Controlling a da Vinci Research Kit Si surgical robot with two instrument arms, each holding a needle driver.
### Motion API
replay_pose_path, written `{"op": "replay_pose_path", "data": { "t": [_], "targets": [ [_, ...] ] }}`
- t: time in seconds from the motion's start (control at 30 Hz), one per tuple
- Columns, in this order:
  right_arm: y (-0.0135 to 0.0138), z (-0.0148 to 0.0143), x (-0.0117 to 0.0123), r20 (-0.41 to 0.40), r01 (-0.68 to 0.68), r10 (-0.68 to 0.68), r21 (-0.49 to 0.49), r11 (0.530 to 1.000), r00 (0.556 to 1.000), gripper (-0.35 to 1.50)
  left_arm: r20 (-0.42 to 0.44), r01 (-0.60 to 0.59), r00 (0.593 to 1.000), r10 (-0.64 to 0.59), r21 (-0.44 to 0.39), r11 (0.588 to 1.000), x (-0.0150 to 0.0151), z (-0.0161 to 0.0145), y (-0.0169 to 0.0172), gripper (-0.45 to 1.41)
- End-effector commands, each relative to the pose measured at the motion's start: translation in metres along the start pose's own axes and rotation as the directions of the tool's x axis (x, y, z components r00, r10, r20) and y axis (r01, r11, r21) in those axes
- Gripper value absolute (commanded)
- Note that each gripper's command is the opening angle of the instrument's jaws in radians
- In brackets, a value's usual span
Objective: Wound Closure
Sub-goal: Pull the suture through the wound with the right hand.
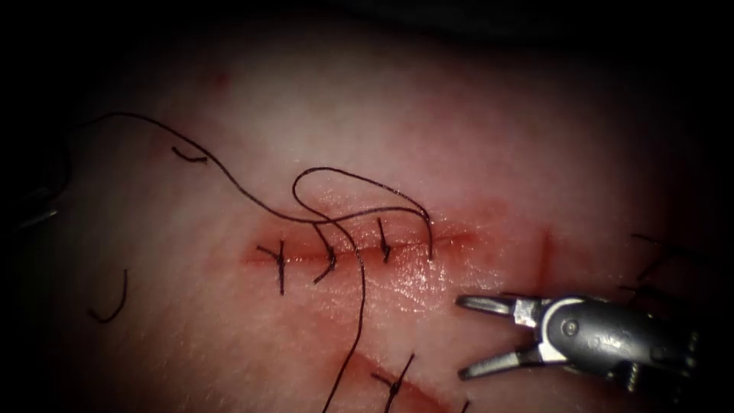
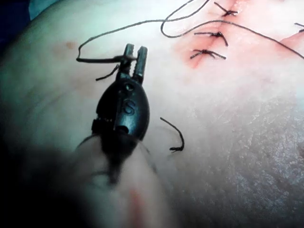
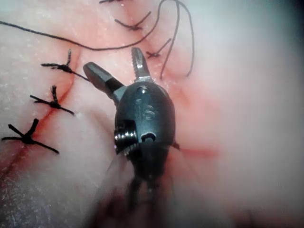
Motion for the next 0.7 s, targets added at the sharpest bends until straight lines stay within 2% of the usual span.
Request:
{"op": "replay_pose_path", "data": {
  "t": [0.03, 0.17, 0.2, 0.3, 0.47, 0.7],
  "targets": [
    [0.0007, 0.0014, -0.0011, 0.007, -0.015, 0.015, -0.010, 1.000, 1.000, 1.33, -0.001, -0.002, 1.000, 0.002, 0.001, 1.000, -0.0005, 0.0009, -0.0001, -0.45],
    [0.0030, 0.0030, -0.0032, 0.053, -0.059, 0.064, -0.089, 0.994, 0.997, 1.38, -0.002, -0.003, 1.000, 0.003, 0.002, 1.000, -0.0008, 0.0012, 0.0000, -0.45],
    [0.0041, 0.0041, -0.0044, 0.073, -0.091, 0.101, -0.132, 0.987, 0.992, 1.42, -0.002, -0.003, 1.000, 0.003, 0.002, 1.000, -0.0009, 0.0012, -0.0001, -0.45],
    [0.0054, 0.0057, -0.0057, 0.096, -0.139, 0.156, -0.161, 0.977, 0.983, 1.42, -0.005, -0.004, 1.000, 0.004, 0.000, 1.000, -0.0010, 0.0012, -0.0001, -0.45],
    [0.0069, 0.0075, -0.0068, 0.105, -0.172, 0.194, -0.185, 0.968, 0.976, 1.40, -0.005, -0.005, 1.000, 0.005, 0.000, 1.000, -0.0010, 0.0012, 0.0000, -0.45],
    [0.0074, 0.0089, -0.0071, 0.118, -0.188, 0.212, -0.185, 0.965, 0.970, 1.38, -0.009, -0.005, 1.000, 0.005, -0.002, 1.000, -0.0010, 0.0013, 0.0002, -0.45]
  ]
}}
